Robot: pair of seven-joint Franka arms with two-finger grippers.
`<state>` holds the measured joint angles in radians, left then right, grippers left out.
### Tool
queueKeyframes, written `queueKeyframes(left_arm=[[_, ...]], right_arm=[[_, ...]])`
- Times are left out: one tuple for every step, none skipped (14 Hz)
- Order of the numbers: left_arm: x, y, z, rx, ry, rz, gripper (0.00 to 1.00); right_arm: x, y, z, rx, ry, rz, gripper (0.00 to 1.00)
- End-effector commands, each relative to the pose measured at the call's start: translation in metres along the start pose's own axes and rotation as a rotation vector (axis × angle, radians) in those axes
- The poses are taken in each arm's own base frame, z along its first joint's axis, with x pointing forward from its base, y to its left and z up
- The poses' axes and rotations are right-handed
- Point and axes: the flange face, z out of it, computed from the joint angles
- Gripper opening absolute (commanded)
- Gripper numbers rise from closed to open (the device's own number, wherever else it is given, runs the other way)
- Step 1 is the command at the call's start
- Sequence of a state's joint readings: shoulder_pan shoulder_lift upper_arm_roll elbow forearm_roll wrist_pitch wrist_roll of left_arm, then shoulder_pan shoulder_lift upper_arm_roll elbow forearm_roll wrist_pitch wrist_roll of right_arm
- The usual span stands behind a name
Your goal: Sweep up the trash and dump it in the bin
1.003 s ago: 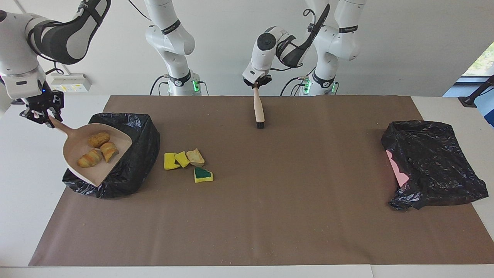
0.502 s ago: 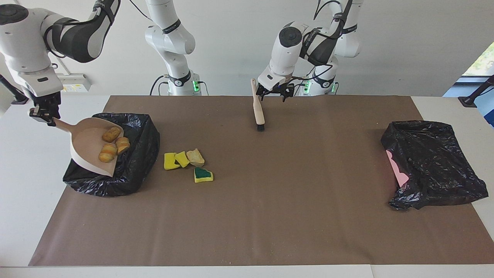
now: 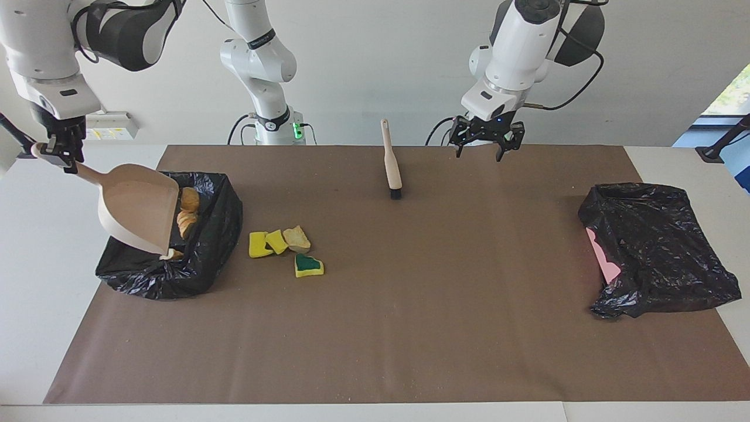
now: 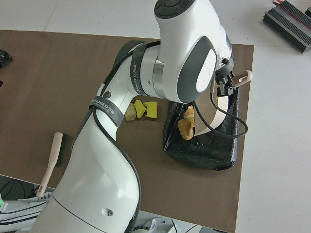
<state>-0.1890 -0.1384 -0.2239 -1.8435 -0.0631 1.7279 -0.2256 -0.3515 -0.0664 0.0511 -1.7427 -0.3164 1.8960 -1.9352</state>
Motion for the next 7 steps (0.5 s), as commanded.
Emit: queueKeyframes(left_arm=[[0.007, -0.025, -0.025, 0.023, -0.024, 0.048, 1.00], [0.009, -0.036, -0.033, 0.022, -0.019, 0.050, 1.00], [0.010, -0.040, -0.042, 0.020, -0.003, 0.056, 1.00], [0.011, -0.041, -0.046, 0.019, 0.005, 0.055, 1.00], [0.011, -0.043, -0.047, 0.021, 0.009, 0.055, 1.00], [0.014, -0.051, -0.047, 0.042, 0.012, 0.051, 1.00], [0.017, -0.059, -0.054, 0.055, 0.029, 0.045, 1.00]], right_arm=[[0.003, -0.005, -0.016, 0.016, -0.032, -0.024, 0.00], [0.003, -0.005, -0.016, 0.016, -0.032, -0.025, 0.00], [0.002, -0.005, -0.017, 0.015, -0.032, -0.022, 0.00], [0.003, -0.006, -0.019, 0.017, -0.030, -0.016, 0.00], [0.008, -0.005, -0.022, 0.022, -0.021, -0.007, 0.00], [0.015, -0.001, -0.030, 0.016, -0.020, 0.011, 0.00], [0.028, 0.005, -0.038, 0.013, -0.011, 0.025, 0.00]])
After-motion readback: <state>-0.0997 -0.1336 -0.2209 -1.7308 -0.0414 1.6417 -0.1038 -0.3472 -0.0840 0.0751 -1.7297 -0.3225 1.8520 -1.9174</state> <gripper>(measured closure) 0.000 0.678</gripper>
